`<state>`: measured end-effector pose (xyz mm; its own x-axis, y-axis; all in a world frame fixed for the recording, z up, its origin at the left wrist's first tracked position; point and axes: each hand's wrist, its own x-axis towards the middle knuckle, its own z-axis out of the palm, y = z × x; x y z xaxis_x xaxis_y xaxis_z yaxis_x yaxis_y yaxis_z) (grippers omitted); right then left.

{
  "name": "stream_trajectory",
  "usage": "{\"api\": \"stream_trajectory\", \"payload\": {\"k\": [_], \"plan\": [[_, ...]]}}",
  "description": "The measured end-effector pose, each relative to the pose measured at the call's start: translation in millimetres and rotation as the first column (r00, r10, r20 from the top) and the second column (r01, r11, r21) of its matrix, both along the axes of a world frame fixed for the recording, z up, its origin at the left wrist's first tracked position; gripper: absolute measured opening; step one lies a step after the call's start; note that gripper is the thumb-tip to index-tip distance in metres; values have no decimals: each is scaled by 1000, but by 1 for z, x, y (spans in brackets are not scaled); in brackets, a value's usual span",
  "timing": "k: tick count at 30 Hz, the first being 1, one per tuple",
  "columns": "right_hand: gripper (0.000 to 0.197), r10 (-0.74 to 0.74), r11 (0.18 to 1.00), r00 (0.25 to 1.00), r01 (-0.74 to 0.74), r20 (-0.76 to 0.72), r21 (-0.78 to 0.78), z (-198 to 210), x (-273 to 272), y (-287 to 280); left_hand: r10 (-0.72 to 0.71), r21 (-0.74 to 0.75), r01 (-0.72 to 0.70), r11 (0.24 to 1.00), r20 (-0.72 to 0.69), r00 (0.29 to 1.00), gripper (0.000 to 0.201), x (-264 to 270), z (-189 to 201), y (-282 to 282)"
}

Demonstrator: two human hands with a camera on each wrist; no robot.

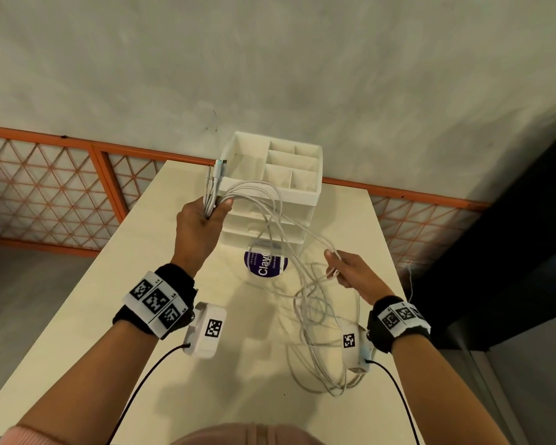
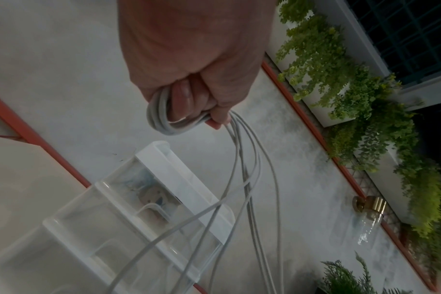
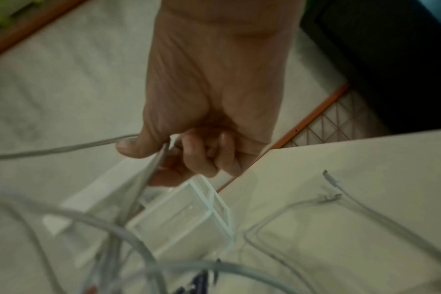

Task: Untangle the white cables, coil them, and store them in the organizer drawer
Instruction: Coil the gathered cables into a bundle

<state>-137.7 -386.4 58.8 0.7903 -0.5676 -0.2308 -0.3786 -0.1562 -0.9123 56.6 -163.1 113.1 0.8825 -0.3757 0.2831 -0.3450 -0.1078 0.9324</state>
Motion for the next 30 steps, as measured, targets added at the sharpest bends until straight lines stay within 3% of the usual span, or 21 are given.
{"api": "stream_trajectory", "payload": {"k": [2,5,6,7,9,10,12,14,16,17,19,20,21,23,27,30], "plan": [[35,10,997,1000,-9,11,-79,-4,-1,3,-1,16,0,1000,13,1000,30,-1,-1,0],[20,19,999,1000,-19,-2,-32,-4,0,5,-16,65,14,998,37,999,37,-5,-6,0],[29,63,998,995,-65,-75,-15,-3,1,4,-27,78,22,997,57,998,39,-7,-8,0],[51,134,989,969,-143,-206,-27,0,3,3,-42,89,35,995,84,996,41,-8,-10,0],[110,242,941,842,-324,-481,-94,8,11,2,-82,116,66,991,140,987,38,-10,-10,2],[133,258,923,815,-367,-520,-117,16,16,4,-103,141,80,987,167,981,32,-12,-10,1],[148,288,922,888,-358,-359,-146,37,26,13,-141,218,95,971,207,968,24,-14,-8,0],[139,319,928,941,-334,-109,-165,60,39,24,-191,293,121,948,224,956,29,-16,-7,-1],[122,381,900,925,-375,-19,-220,74,54,35,-251,324,173,930,218,943,40,-19,-5,-4],[104,405,880,914,-395,-16,-264,78,60,40,-278,322,202,925,212,937,43,-21,-3,-5],[48,413,865,911,-387,15,-318,78,69,44,-299,283,235,930,213,930,39,-23,1,-5],[24,423,875,904,-389,65,-287,75,71,44,-289,251,234,939,212,933,32,-21,3,-5],[13,431,890,895,-400,113,-220,72,71,44,-269,216,225,950,203,942,26,-19,4,-4],[20,434,899,893,-419,123,-125,66,66,43,-213,150,188,971,175,961,30,-13,4,-2],[37,432,899,901,-429,23,-87,59,60,39,-143,99,135,986,80,987,30,-3,-2,2],[49,403,913,911,-407,91,29,63,61,39,-116,95,116,989,-4,993,39,2,-9,1]]}}
